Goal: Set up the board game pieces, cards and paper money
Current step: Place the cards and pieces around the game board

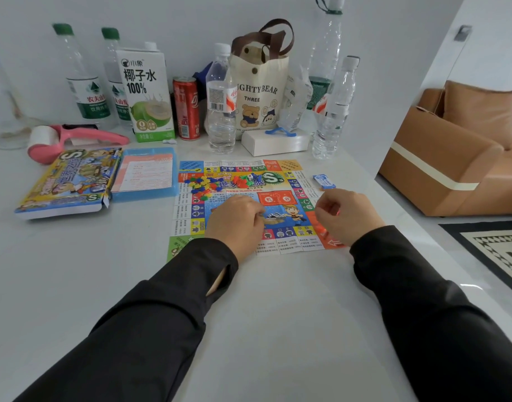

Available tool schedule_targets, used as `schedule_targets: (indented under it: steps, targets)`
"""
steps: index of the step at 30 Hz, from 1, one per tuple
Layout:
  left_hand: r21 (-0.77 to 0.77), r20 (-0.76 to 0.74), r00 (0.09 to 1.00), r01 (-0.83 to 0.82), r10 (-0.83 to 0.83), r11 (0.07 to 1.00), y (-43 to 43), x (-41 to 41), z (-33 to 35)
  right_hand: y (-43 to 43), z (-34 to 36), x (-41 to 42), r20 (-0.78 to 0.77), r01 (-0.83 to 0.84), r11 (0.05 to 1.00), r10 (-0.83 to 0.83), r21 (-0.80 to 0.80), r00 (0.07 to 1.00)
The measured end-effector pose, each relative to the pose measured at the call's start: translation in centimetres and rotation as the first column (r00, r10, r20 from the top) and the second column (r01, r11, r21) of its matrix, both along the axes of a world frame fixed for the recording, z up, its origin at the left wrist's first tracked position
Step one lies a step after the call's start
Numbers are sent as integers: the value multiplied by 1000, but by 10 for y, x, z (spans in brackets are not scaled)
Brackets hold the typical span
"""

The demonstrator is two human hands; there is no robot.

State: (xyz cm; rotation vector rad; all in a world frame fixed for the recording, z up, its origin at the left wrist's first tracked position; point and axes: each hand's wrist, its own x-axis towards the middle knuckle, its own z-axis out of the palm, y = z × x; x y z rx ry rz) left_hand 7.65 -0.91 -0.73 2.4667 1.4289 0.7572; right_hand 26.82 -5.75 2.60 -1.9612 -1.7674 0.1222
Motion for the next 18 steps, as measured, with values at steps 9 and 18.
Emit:
schedule_targets:
  steps: [9, 18]
  targets:
    - [-308, 631, 685, -208, 363, 928, 8, -13, 12, 14, 13, -41, 1, -131, 959, 135, 251, 991]
    - [-452, 747, 450, -197, 490, 870, 18, -22, 14, 70, 3, -80, -82, -78, 993, 86, 94, 993]
